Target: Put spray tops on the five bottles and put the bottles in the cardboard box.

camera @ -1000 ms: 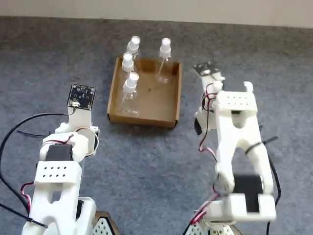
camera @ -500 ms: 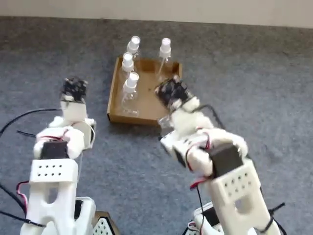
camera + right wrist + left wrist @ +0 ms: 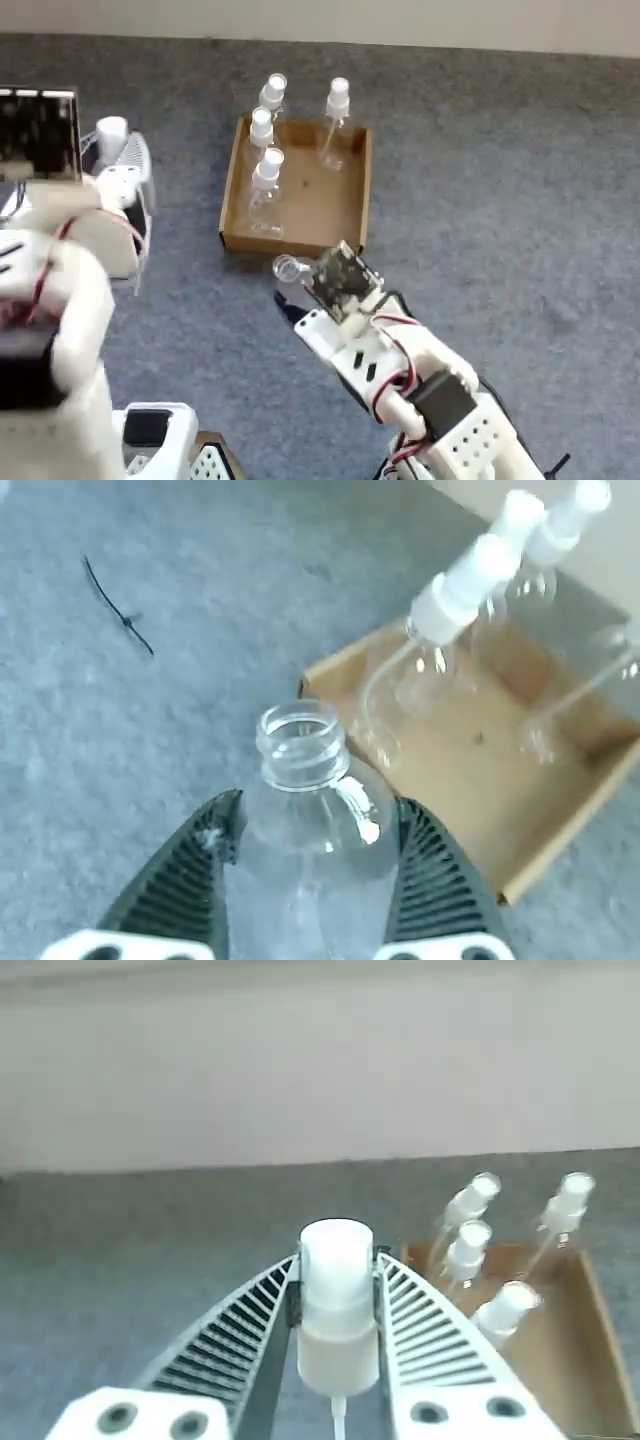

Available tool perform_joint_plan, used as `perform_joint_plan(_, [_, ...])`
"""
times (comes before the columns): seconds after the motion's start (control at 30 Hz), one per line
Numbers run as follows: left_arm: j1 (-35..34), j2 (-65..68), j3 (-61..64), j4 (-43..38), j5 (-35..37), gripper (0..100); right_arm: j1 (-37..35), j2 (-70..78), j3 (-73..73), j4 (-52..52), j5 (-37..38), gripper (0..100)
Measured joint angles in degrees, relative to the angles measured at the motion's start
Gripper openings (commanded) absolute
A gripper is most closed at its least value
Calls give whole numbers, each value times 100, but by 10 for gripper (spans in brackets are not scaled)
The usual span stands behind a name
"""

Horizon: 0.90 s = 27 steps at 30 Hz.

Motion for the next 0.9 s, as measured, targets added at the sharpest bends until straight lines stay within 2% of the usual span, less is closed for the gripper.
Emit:
perform_joint_plan(0.13, [958,-62,-563,158,62,42,-149,-571,510,-299,0,4])
perform_joint_plan(0.23, [1538,-70,-677,149,378,42,-167,-949,668,-325,0,4])
perform_joint_plan(0.53, [2646,-70,-686,-536,563,42,-176,-2505,1231,-70,-9,4])
perform_joint_plan(0.7, [3385,-70,-589,-879,563,42,-176,-2620,1538,-255,-457,4])
perform_joint_plan(0.9, [3613,-35,-79,-1116,563,42,-185,-2646,1556,-352,-554,4])
